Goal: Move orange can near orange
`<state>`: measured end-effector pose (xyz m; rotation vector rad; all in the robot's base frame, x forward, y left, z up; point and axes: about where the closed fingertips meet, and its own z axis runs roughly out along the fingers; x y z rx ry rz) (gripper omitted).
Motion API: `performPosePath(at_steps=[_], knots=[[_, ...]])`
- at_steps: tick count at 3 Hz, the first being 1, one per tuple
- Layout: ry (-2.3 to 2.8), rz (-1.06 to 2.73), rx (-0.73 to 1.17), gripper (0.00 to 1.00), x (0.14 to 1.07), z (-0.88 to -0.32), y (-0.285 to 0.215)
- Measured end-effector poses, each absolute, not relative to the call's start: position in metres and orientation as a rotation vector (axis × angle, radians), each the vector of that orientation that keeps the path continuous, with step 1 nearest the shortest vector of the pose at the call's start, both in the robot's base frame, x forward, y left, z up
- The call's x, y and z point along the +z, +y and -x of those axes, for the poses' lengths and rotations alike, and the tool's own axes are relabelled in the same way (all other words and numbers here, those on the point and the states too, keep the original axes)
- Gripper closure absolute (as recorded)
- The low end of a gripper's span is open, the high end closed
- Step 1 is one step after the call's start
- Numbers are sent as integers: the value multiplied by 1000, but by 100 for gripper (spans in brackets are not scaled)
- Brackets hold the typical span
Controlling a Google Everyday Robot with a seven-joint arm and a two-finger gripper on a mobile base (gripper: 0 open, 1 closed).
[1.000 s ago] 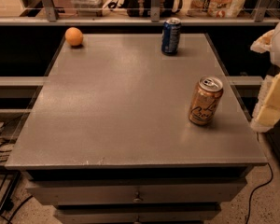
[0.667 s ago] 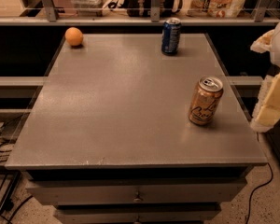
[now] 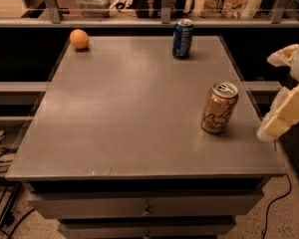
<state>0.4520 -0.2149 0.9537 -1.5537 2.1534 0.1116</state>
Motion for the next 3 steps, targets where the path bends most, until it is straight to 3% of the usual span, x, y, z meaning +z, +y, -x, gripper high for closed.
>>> performPosePath(at_steps=[3], knots=[[2017,1359,313,0,911,-505,-178]])
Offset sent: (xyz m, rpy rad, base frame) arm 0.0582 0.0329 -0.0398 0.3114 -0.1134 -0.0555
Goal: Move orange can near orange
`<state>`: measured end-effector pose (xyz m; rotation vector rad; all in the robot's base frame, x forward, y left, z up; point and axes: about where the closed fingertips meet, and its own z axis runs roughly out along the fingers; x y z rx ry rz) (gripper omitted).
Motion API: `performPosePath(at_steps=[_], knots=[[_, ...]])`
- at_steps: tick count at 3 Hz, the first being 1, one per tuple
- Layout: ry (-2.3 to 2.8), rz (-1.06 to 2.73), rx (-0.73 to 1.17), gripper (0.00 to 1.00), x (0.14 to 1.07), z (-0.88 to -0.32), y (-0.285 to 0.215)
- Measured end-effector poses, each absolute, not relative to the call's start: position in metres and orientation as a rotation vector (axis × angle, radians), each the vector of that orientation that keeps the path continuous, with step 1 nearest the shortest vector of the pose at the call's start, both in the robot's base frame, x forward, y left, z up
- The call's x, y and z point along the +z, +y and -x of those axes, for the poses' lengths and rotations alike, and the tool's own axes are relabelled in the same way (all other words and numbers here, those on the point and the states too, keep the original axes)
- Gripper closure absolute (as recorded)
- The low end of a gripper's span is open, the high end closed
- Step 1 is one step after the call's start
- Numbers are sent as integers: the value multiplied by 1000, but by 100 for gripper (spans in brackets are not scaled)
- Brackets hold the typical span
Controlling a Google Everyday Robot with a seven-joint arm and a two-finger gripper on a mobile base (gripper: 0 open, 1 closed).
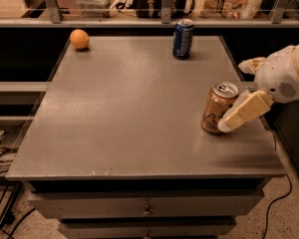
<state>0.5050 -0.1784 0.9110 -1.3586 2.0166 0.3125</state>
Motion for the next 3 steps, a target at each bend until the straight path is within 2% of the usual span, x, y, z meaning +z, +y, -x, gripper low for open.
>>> performPosePath(at_steps=[1,3], knots=[[2013,1362,355,18,899,-517,-170],[2034,1394,363,65,902,-530,-156]])
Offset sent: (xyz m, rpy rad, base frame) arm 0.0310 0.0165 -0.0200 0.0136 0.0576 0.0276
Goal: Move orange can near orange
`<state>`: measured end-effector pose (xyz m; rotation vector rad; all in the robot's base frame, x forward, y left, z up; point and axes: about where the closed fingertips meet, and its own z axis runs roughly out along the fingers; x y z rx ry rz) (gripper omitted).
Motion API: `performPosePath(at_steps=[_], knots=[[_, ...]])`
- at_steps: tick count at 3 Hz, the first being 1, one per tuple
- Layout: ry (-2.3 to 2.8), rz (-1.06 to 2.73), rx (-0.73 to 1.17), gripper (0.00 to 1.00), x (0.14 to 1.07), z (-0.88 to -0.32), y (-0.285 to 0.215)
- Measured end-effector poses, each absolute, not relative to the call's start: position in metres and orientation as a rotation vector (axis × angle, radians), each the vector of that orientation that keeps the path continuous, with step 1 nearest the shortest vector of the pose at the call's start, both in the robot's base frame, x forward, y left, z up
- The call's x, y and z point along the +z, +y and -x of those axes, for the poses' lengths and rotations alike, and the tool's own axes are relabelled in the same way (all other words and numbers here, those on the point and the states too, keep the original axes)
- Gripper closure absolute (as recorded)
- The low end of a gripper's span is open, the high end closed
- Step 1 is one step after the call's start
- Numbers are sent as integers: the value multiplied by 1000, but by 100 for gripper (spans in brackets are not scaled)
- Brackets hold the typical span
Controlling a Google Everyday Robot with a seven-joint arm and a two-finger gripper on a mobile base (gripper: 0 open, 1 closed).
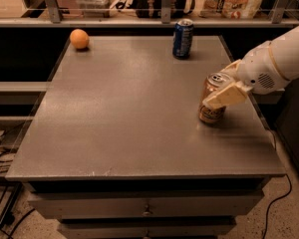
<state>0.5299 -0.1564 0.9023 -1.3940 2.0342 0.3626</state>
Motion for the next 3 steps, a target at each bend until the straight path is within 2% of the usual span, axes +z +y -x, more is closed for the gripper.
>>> performPosePath(at_steps=[1,2,3], knots=[[2005,1407,344,88,927,-542,-137],[1902,1427,306,100,977,-569,-94],[1902,1427,306,100,977,-569,-94]])
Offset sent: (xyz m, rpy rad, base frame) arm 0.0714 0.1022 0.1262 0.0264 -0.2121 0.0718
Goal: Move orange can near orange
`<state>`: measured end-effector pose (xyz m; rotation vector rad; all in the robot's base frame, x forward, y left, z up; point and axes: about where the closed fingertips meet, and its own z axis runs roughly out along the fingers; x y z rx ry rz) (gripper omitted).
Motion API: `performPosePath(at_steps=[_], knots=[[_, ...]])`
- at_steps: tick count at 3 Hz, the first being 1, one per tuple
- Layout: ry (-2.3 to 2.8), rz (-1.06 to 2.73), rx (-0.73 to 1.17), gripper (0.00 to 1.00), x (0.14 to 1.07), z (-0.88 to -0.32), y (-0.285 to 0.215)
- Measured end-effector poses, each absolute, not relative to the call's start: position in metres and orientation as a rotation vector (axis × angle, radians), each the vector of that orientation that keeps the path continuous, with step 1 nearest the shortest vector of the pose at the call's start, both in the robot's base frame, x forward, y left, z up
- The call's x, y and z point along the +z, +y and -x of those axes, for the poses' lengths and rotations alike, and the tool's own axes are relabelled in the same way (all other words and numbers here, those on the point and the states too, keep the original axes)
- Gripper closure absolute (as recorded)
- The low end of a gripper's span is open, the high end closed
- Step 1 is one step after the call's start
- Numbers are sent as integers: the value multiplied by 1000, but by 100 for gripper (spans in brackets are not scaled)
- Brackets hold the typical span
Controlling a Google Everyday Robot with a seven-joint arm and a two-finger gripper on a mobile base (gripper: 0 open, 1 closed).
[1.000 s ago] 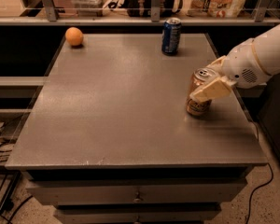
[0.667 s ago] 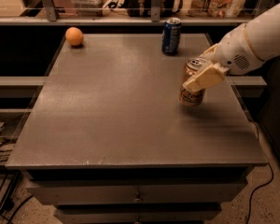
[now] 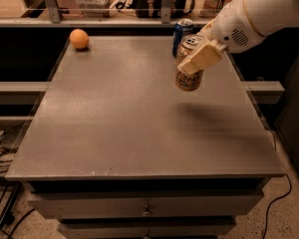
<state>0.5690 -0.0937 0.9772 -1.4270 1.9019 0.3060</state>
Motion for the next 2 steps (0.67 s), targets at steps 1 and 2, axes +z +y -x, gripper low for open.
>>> performPosePath(at_steps=[1,2], knots=[[1895,1379,292,100,981,-587,-83],[1874,1363,295,100,979,-625,-61]])
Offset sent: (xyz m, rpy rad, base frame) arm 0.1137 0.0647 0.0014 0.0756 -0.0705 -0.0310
